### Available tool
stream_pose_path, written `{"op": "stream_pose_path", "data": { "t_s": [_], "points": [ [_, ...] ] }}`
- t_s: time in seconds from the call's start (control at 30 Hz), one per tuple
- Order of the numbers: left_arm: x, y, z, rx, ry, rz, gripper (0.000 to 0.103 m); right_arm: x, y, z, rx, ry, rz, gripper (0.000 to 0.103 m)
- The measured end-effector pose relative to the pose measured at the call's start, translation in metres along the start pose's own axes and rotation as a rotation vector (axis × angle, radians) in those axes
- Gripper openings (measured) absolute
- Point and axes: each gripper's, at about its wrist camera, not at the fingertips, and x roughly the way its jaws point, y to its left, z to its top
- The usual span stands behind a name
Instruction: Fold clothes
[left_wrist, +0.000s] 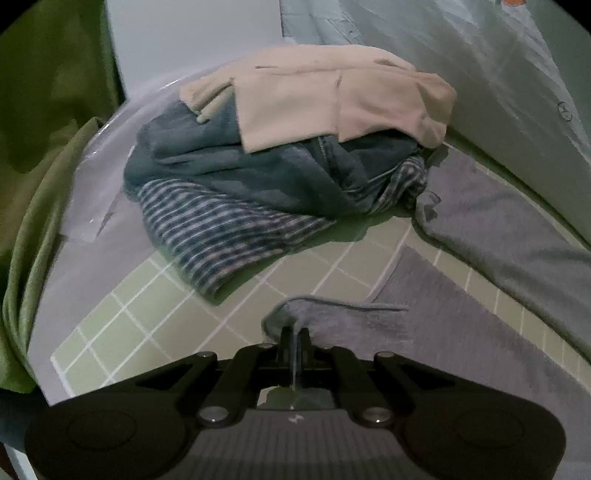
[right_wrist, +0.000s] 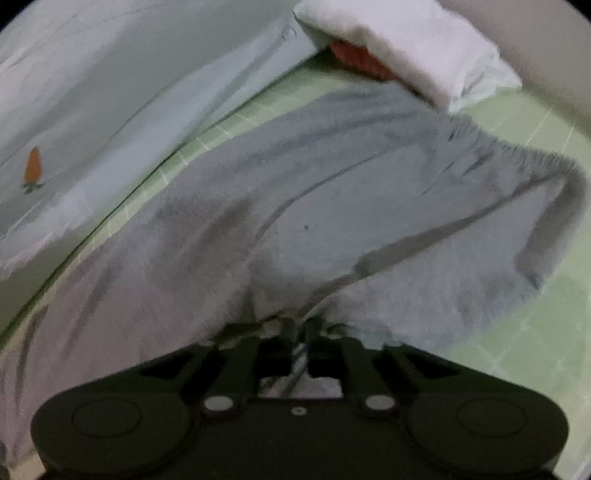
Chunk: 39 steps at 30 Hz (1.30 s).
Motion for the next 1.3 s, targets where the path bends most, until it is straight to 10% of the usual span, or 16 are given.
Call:
{"op": "stream_pose_path", "data": {
  "t_s": [0.1,0.43,0.57,0.7,1.3],
  "points": [
    [0.009,-0.001,0.003,-0.028,0.019,0.001,0.003,-0.013,-0.005,-0.008,0.038,-0.041,0.009,0.048],
    [0.018,0.000,-0.002,-0.026,0.056,0.008,0.003,-0.048,-0.036,-0.058,0.162,-0.048,-0.028,0.060],
    [0.019,0.001,0.000,-0.020,0.059,-0.005,0.003,-0.039,-0.038,-0.067,0.175,-0.003,0.013,0.041],
    [0.016,0.006,-0.001,-0.047,0.056,-0.024,0.003,-0.039,-0.030,-0.072,0.122,0.006,0.058,0.000],
    [-0.020,0.055,-0.020,-0.049,0.015,-0.018,0.002,-0.113,-0.075,-0.115,0.080,-0.058,-0.083,0.000]
  ]
}}
